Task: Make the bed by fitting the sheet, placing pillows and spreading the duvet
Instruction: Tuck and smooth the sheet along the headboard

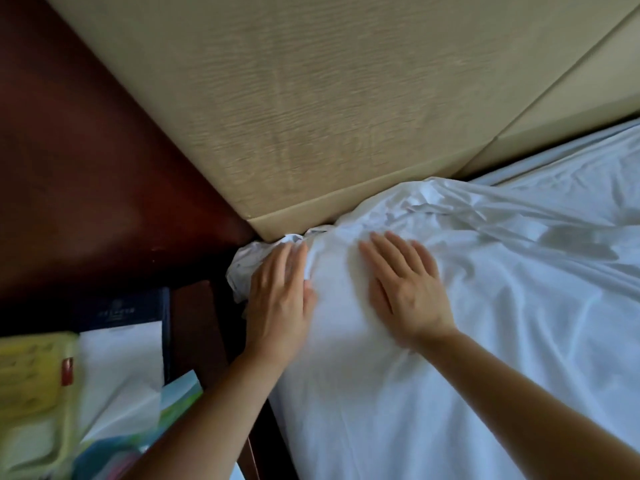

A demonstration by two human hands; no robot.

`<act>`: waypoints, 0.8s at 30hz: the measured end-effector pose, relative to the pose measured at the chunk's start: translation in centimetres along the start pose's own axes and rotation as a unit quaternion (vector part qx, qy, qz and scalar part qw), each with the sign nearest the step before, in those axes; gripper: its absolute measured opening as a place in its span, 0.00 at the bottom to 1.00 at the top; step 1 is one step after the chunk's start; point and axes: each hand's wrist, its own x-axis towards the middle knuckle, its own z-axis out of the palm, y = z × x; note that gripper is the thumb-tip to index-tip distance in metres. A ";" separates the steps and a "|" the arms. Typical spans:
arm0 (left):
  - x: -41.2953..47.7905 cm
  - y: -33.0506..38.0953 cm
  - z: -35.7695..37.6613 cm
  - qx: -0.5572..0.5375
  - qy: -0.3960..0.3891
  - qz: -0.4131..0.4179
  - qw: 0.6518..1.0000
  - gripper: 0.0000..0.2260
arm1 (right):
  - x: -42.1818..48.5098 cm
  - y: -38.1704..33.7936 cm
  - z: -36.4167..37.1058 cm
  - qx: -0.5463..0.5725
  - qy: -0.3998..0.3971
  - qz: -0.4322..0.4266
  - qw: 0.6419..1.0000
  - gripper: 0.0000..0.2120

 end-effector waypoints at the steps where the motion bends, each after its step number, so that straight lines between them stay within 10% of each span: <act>1: 0.3 0.1 0.1 0.003 -0.006 -0.001 1.000 0.25 | 0.1 0.0 -0.1 0.002 -0.006 -0.010 1.000 0.24; 10: 3.5 0.7 0.3 0.048 -0.031 -0.062 0.996 0.20 | 4.8 0.9 0.2 -0.059 -0.129 0.019 0.990 0.27; 24: 9.0 2.1 -1.2 0.014 -0.305 -0.224 0.926 0.25 | 11.6 1.0 0.6 -0.075 -0.361 0.110 0.923 0.37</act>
